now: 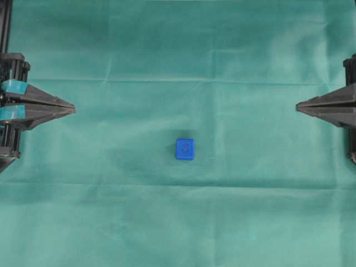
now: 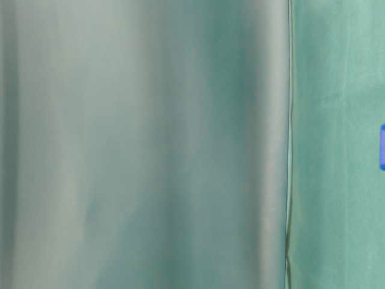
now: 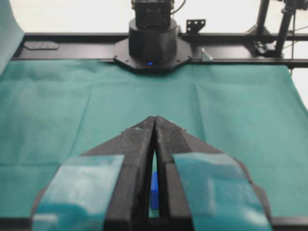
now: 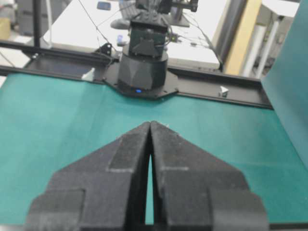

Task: Handover the blue block to the right arm after grasping it with the left arm, then place it in the designated position.
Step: 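Open the left gripper wide at its start position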

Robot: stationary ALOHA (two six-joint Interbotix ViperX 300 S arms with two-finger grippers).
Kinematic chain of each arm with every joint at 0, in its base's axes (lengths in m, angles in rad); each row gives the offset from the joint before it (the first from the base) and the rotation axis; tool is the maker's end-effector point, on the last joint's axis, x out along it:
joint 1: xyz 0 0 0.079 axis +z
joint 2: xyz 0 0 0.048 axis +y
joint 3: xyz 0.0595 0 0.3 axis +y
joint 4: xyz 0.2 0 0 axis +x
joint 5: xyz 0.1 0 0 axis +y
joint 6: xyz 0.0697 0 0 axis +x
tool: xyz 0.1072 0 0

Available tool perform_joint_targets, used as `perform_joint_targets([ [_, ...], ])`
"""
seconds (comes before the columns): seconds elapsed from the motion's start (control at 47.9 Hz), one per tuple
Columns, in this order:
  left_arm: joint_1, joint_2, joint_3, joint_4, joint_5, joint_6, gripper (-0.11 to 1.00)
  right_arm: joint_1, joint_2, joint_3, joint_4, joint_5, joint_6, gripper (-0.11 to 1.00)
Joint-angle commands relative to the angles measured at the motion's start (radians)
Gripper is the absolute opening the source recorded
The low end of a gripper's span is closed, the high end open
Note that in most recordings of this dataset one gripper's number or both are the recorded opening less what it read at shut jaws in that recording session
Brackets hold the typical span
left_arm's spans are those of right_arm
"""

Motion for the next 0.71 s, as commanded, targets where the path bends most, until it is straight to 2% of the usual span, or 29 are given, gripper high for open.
perform_joint_targets([
  [0.0, 0.000, 0.008, -0.026, 0.003, -0.003, 0.002, 0.04, 0.000, 0.005, -0.032, 0.005, 0.000, 0.003, 0.01],
  [0.063, 0.002, 0.008, -0.026, 0.003, -0.003, 0.002, 0.11, 0.000, 0.005, -0.034, 0.005, 0.000, 0.003, 0.04],
  [0.104, 0.000, 0.006, -0.026, 0.003, -0.005, 0.002, 0.18, -0.003, 0.003, -0.034, 0.006, 0.000, 0.006, 0.11],
  [0.188, 0.002, 0.006, -0.026, 0.003, -0.005, 0.000, 0.41, -0.014, 0.002, -0.034, 0.018, -0.002, 0.017, 0.32],
  [0.334, 0.002, 0.005, -0.026, 0.003, -0.005, 0.000, 0.82, -0.032, 0.005, -0.034, 0.028, 0.002, 0.023, 0.77],
  [0.417, 0.002, 0.000, -0.026, 0.003, -0.005, 0.000, 0.97, -0.035, 0.006, -0.035, 0.028, 0.003, 0.025, 0.92],
  [0.459, 0.000, 0.000, -0.026, 0.003, -0.005, -0.002, 1.00, -0.035, 0.005, -0.035, 0.028, 0.005, 0.025, 0.94],
  [0.689, 0.012, 0.000, -0.026, 0.003, -0.003, -0.002, 1.00, -0.037, 0.005, -0.035, 0.026, 0.005, 0.025, 0.95],
])
